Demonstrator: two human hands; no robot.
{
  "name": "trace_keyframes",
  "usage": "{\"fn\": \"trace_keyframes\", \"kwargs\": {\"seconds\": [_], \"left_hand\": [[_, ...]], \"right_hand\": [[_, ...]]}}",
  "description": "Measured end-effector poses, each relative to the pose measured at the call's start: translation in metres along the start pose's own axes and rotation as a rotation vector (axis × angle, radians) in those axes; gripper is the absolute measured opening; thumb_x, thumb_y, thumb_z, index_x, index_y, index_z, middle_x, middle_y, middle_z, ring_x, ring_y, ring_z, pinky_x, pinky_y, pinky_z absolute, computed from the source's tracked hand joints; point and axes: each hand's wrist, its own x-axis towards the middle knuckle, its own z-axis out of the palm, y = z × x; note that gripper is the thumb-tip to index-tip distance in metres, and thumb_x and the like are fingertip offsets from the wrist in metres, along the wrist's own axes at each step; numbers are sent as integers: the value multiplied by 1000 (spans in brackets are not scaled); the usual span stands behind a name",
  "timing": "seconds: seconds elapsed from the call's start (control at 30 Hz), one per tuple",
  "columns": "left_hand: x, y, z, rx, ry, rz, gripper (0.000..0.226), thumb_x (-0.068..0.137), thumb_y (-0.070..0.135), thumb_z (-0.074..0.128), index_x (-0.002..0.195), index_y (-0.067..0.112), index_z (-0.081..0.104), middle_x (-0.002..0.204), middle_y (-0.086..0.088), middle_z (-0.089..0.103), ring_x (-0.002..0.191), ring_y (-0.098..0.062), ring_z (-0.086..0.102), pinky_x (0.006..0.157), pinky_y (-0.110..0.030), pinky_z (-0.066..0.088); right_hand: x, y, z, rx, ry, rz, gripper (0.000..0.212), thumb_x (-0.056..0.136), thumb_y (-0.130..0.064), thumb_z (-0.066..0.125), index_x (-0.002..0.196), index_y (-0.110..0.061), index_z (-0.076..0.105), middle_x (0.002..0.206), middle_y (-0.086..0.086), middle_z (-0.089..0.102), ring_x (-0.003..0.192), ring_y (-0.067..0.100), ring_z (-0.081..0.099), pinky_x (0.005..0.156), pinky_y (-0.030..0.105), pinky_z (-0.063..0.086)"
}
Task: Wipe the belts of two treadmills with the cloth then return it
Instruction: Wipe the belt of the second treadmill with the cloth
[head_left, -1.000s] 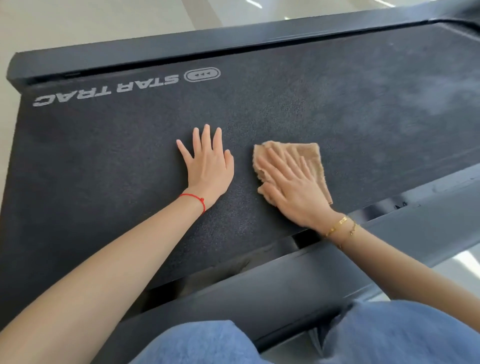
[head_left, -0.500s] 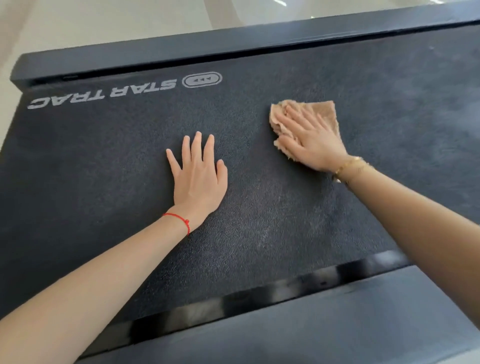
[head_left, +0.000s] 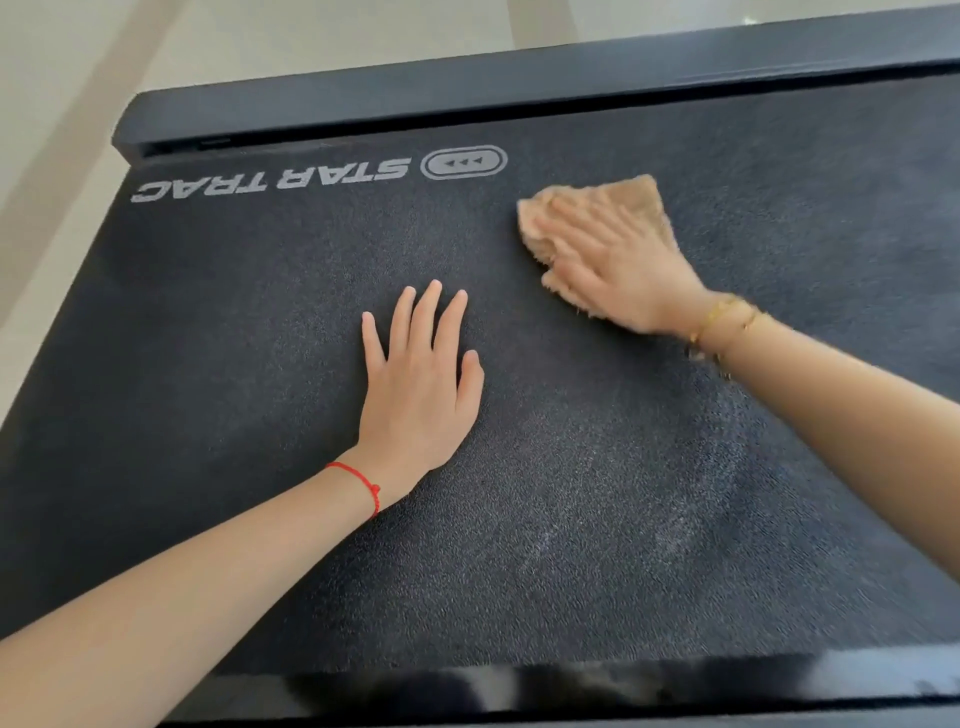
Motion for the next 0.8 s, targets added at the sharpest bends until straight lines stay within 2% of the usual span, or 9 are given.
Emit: {"fn": "trace_keyframes", "kwargs": {"seconds": [0.1,0.2,0.27,0.37,0.5,0.6,0.7,0.8], "left_hand": [[1,1,-1,17,-1,2,64,96,42,12,155,19,21,163,-5,17,152,-25,10,119,-61,11],[2,0,-1,9,-2,-1,66,94,42,12,155,19,22,163,-5,18,152,-24,10,119,-60,11],[2,-1,0,7,-5,-3,65,94,43,12,155,20,22,163,-4,17,152,-23,9,119,-60,11],[4,-2,0,-13,-13,-2,64,94,43,14,154,21,22,162,-3,17,152,-22,8,119,-59,9],[4,-4,-1,-42,-8,2,64,95,45,15,154,23,23,162,-1,18,152,-20,7,120,-59,8],[4,-4,-2,-65,-6,2,64,94,45,15,153,23,24,162,0,18,152,-18,7,120,-58,6],[3,-3,-3,-83,-3,0,61,96,43,19,153,23,26,162,0,19,152,-18,8,121,-57,4],[2,-1,-3,-92,2,-10,56,99,36,30,152,21,28,161,-2,21,151,-20,10,121,-58,4]], "right_hand": [[57,27,-9,34,19,198,55,106,-42,16,159,-27,12,167,-2,2,153,18,-2,123,41,-3],[111,20,-12,73,12,283,56,106,-41,12,159,-25,11,167,-2,-1,153,18,-6,123,40,-7],[138,-2,-9,74,3,255,56,106,-39,11,159,-22,10,167,1,-1,153,19,-6,123,41,-8],[156,-43,-3,76,-23,113,55,106,-37,12,159,-21,12,167,2,0,153,20,-5,123,42,-7],[138,-43,4,50,-60,-48,56,105,-46,18,158,-29,14,167,-4,3,154,21,-2,124,45,-3],[115,4,-3,28,-20,65,59,103,-53,18,158,-32,15,167,-4,3,154,22,-2,124,46,-2],[80,46,-13,43,-8,236,59,104,-51,18,158,-31,12,167,-4,-1,153,22,-3,124,45,-5],[36,35,-15,52,-36,185,56,105,-45,17,158,-28,10,167,-2,-1,153,23,-4,123,46,-4]]}}
